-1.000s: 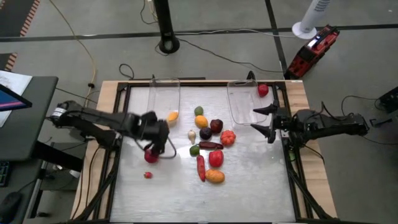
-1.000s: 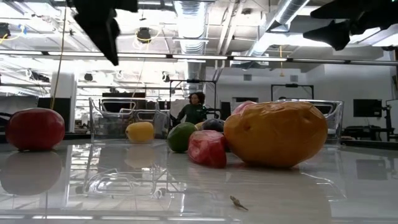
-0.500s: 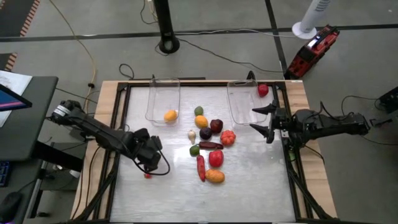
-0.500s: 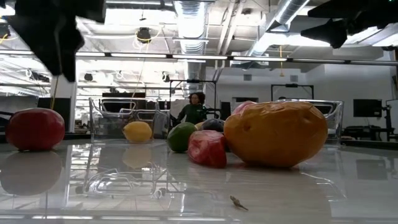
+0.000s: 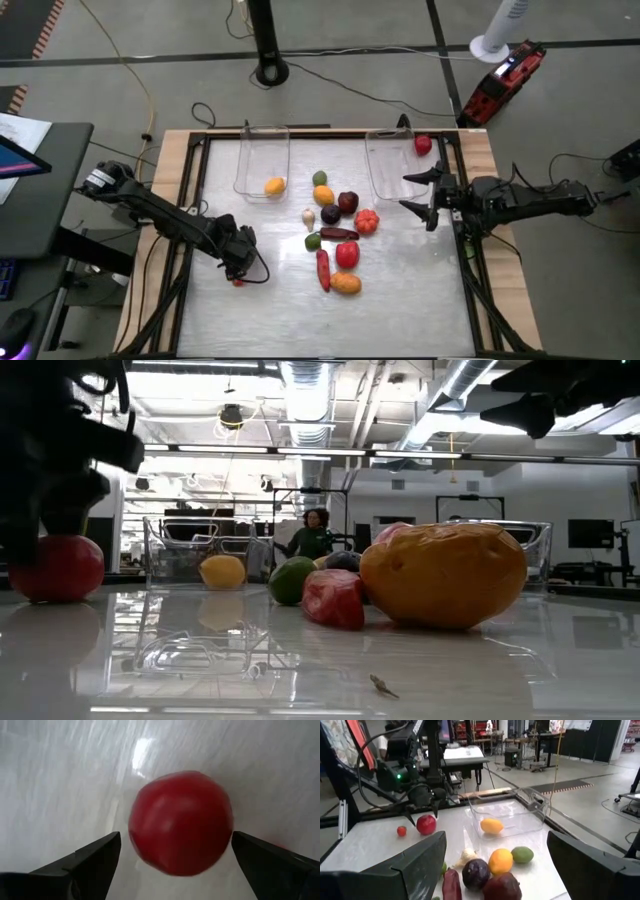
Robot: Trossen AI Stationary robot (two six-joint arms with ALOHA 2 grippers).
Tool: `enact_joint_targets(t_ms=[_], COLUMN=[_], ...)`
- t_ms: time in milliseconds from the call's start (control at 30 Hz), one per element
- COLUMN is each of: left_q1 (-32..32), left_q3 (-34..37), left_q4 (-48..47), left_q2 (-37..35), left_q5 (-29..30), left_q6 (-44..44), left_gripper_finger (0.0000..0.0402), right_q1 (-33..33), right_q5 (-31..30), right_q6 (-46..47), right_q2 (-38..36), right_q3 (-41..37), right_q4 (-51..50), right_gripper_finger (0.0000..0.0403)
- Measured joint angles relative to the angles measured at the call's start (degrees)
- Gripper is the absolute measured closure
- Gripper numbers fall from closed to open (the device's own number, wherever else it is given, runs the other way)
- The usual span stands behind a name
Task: Sort produce into baskets
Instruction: Put the bottom red tomato into the left transparent bin
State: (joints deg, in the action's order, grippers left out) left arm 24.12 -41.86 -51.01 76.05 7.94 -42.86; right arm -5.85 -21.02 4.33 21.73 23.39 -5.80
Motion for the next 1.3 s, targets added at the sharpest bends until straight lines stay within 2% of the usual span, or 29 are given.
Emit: enact_joint_targets(t_ms=[167, 467, 600, 733, 967, 1167, 1300], left_q1=[-0.08, -1.98, -4.68, -8.12, -18.38, -32.25, -37.41], left_q3=[1.81, -0.30, -5.27, -11.96, -20.29, -20.62, -20.64], left_q4=[3.54, 3.54, 3.59, 3.57, 2.92, 1.78, 1.89], left_q2=[0.00, 0.00, 0.02, 0.02, 0.00, 0.00, 0.00], left_q5=[1.12, 1.42, 3.63, 10.56, 16.66, 19.13, 19.31], left_q6=[-0.03, 0.20, 4.98, 11.96, 23.06, 26.84, 31.11], left_gripper_finger=[0.0043, 0.0136, 0.0137, 0.0121, 0.0116, 0.0114, 0.0095], right_q1=[0.00, 0.00, 0.00, 0.00, 0.00, 0.00, -0.39], right_q5=[0.00, 0.00, 0.00, 0.00, 0.00, 0.00, 0.02], right_q6=[0.21, 0.16, 0.16, 0.18, 0.19, 1.60, 1.83], right_q2=[1.16, 2.72, 2.70, 2.70, 2.66, 2.70, 2.81], right_q3=[-0.02, -0.02, -0.02, -0.02, -0.02, -0.02, -0.02], right_q4=[0.22, 0.97, 1.15, 1.17, 1.15, 0.98, 0.07], right_gripper_finger=[0.0030, 0.0030, 0.0030, 0.0030, 0.0030, 0.0030, 0.0030])
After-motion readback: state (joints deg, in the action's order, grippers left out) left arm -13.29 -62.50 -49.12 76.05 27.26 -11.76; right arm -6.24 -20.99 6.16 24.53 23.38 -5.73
